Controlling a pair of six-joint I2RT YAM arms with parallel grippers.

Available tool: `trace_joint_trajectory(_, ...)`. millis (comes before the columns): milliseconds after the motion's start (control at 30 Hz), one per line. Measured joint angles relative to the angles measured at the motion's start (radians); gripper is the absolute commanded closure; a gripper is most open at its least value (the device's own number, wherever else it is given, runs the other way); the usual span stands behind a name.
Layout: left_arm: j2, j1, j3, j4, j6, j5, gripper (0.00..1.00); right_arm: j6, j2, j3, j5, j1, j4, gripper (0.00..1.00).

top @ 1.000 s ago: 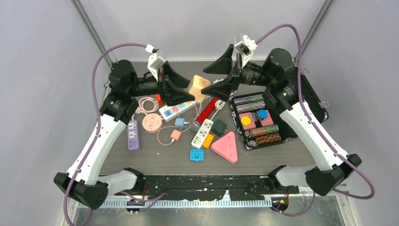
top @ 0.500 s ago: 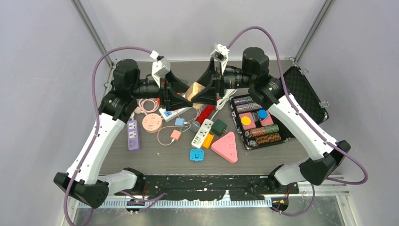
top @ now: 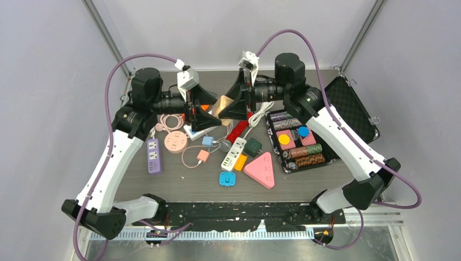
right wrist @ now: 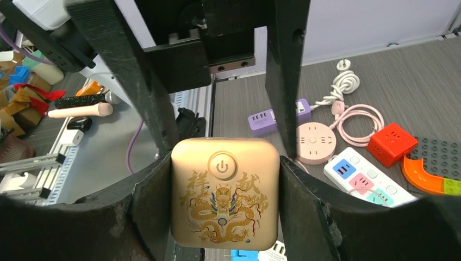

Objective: Insert the plug
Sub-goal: Pick up the plug from the center of the board, then insert the plug into the socket.

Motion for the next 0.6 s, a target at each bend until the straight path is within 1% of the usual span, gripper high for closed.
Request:
trace_joint_trajectory(33, -0.004, -0.002, -0.001, -0.002, 0.01, -0.027, 0.01, 0.004, 0.002, 0.002, 0.011, 0.001, -0.003, 0.95)
trace_joint_trajectory(67, -0.008, -0.003, -0.001, -0.004, 0.014, -0.045, 0.0, 0.004, 0.002, 0.002, 0.019, 0.001, -0.005, 0.95)
trace_joint_trajectory(167, -0.04, -0.003, -0.027, 0.006, 0.028, -0.132, 0.0, 0.006, 0.004, 0.003, 0.073, 0.001, -0.009, 0.95)
trace_joint_trajectory(300, -0.112, -0.003, -0.101, 0.029, 0.042, -0.275, 0.0, 0.008, 0.003, -0.005, 0.174, 0.0, 0.002, 0.95)
trace_joint_trajectory(400, -0.153, 0.005, -0.161, 0.054, 0.037, -0.372, 0.0, 0.017, -0.004, -0.052, 0.265, -0.004, 0.045, 0.95)
trace_joint_trajectory(467, -0.164, 0.019, -0.196, 0.073, 0.011, -0.429, 0.01, 0.026, -0.005, -0.089, 0.323, -0.006, 0.068, 0.95)
trace_joint_trajectory(600, -0.148, 0.064, -0.267, 0.129, -0.098, -0.512, 0.05, 0.05, 0.013, -0.15, 0.449, -0.011, 0.132, 0.95)
